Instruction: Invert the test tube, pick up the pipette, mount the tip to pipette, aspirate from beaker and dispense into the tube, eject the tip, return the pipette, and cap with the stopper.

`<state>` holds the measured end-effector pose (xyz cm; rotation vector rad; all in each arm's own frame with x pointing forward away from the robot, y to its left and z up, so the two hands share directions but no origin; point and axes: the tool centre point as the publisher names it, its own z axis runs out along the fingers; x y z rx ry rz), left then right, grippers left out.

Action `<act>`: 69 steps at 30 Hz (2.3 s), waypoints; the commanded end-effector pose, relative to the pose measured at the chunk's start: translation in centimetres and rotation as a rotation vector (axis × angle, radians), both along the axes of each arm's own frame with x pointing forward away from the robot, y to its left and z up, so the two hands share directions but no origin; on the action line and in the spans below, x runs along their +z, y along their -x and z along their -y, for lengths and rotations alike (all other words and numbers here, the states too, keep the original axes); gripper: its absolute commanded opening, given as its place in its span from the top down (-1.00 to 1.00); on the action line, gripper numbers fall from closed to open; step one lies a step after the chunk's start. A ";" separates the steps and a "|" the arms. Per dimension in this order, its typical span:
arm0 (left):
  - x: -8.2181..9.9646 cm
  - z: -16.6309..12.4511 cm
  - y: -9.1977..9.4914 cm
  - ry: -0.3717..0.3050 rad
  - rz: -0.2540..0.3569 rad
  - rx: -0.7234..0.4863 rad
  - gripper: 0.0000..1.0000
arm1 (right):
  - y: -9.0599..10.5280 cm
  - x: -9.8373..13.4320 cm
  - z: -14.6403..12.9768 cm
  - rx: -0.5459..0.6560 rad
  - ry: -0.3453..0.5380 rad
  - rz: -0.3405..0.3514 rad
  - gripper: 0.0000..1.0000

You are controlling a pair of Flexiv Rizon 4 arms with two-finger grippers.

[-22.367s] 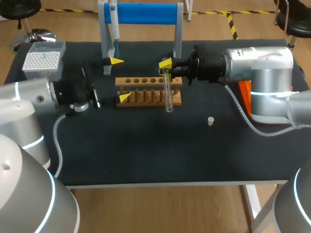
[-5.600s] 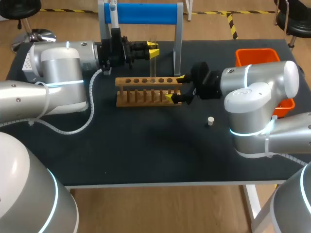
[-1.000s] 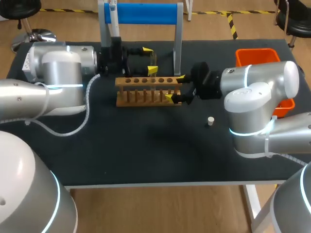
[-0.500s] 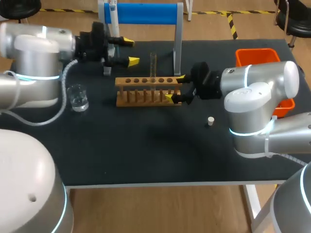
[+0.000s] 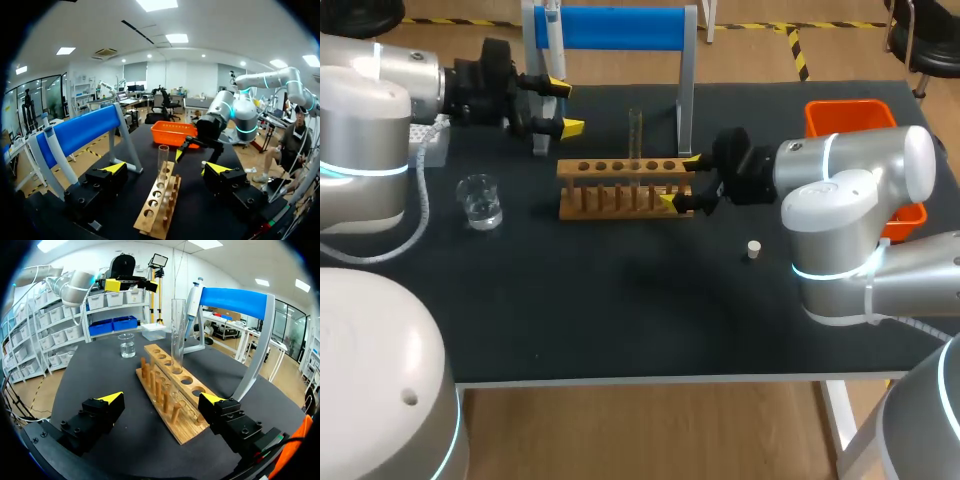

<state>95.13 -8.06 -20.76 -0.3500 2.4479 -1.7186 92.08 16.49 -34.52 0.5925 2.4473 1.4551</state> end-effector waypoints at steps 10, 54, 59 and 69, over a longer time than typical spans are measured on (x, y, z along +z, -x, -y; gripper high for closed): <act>0.0 0.1 0.0 -0.002 -0.001 0.002 -1.00 | 0.0 0.0 0.0 -0.001 0.000 0.000 -1.00; -6.5 -24.6 -6.9 -0.131 -0.172 0.713 -1.00 | 0.0 0.0 0.0 -0.001 0.000 0.000 -1.00; -6.5 -24.6 -6.9 -0.131 -0.172 0.713 -1.00 | 0.0 0.0 0.0 -0.001 0.000 0.000 -1.00; -6.8 -25.2 -7.2 -0.139 -0.176 0.729 -1.00 | 0.0 0.0 0.0 -0.001 0.000 0.000 -1.00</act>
